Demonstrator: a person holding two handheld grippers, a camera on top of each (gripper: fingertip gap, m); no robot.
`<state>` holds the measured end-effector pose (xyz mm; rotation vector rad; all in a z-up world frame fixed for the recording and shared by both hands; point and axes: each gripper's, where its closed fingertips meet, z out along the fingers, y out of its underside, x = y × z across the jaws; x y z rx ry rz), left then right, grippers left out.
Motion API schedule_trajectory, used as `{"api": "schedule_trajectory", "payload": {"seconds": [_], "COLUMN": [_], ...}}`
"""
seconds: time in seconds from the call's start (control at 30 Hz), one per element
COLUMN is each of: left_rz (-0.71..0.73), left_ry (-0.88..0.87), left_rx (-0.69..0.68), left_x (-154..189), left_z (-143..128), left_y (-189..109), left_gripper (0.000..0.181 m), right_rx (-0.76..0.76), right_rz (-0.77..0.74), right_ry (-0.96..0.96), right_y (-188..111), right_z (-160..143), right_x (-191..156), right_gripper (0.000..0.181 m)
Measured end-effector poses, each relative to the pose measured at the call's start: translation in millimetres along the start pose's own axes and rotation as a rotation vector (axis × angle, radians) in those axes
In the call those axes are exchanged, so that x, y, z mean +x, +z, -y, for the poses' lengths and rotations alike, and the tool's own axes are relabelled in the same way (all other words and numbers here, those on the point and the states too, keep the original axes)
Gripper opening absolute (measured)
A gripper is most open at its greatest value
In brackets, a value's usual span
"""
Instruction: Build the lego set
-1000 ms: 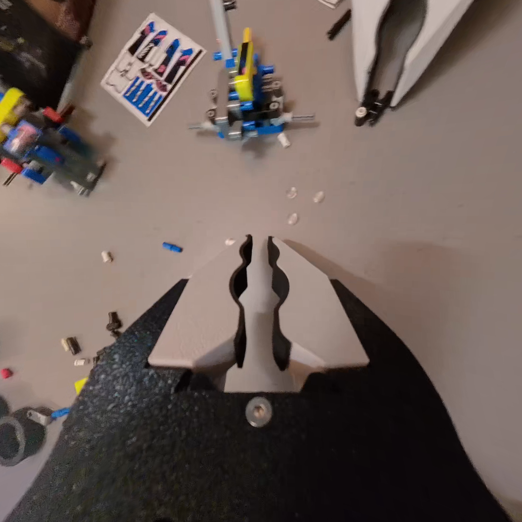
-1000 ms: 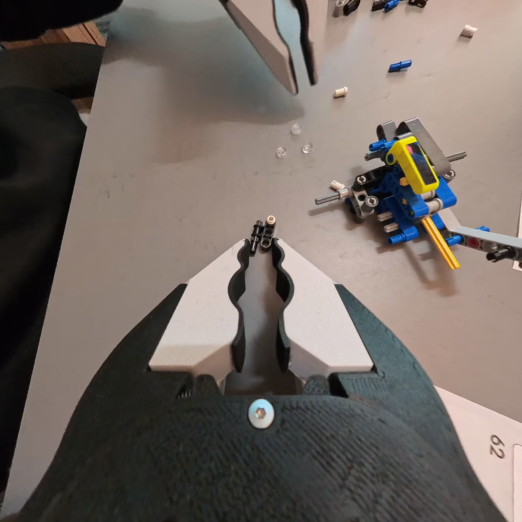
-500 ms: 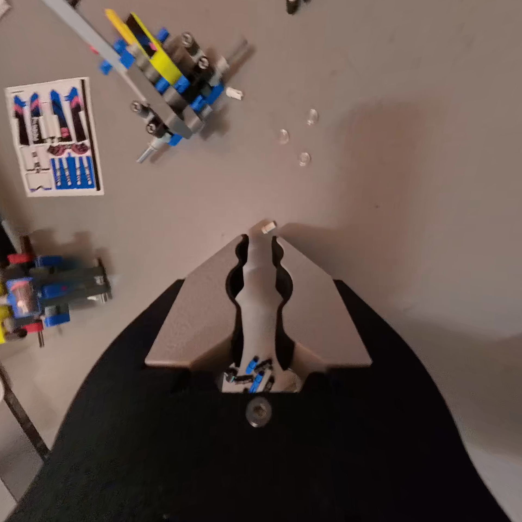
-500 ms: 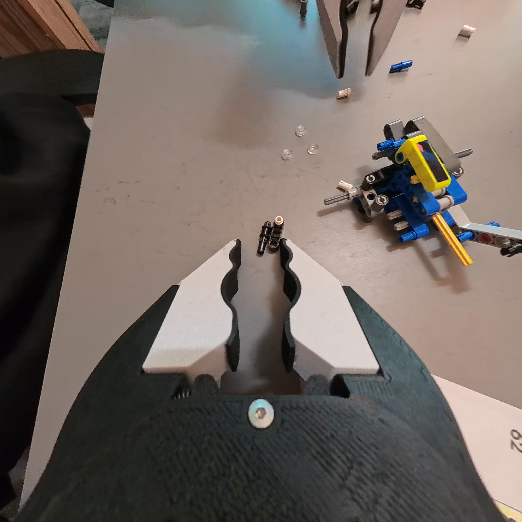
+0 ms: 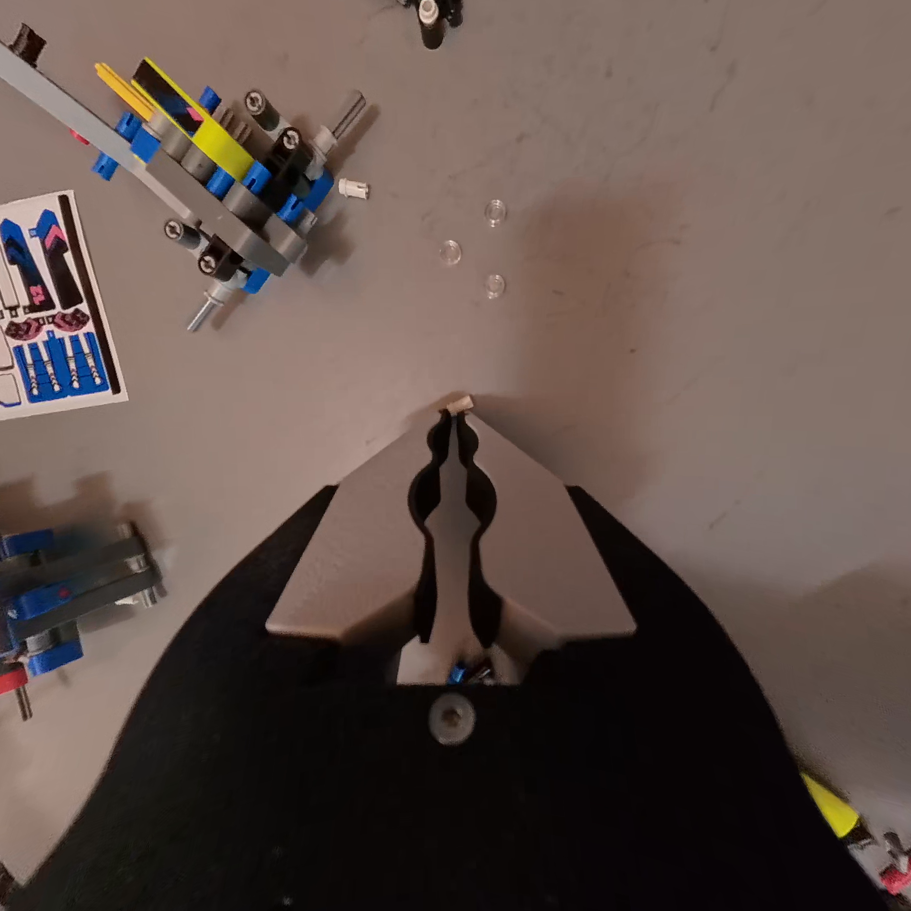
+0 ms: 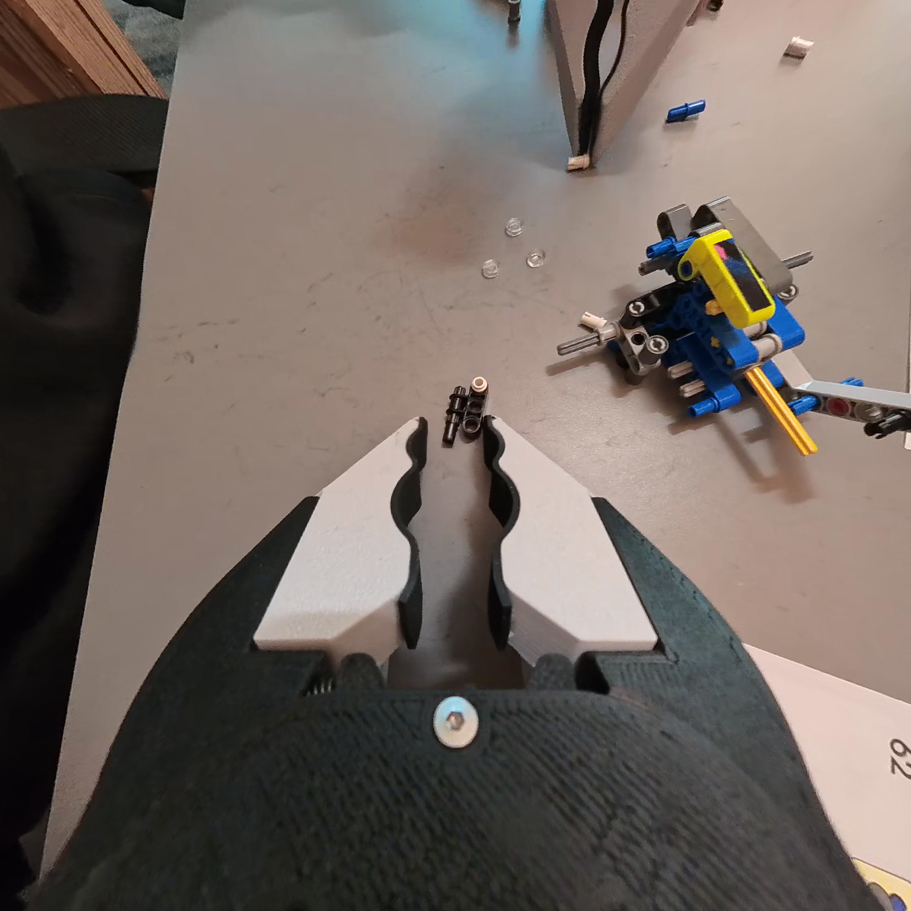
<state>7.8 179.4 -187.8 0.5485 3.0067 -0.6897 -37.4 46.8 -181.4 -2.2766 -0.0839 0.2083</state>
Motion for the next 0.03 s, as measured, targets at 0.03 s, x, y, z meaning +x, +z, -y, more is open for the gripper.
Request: {"api": "schedule_trajectory", "payload": {"seconds": [0.03], "left_rz": [0.003], "left_ry": [-0.018], "left_rx": [0.003], "left_x": [1.2], "left_z": [1.1], "left_y": [0.5], "left_gripper": [0.0], "right_rx": [0.0], "right_rz": [0.0], "right_ry": [0.002], "right_y": [0.0], "right_z": [-0.1], "right_x": [0.3], "right_gripper": [0.021]}}
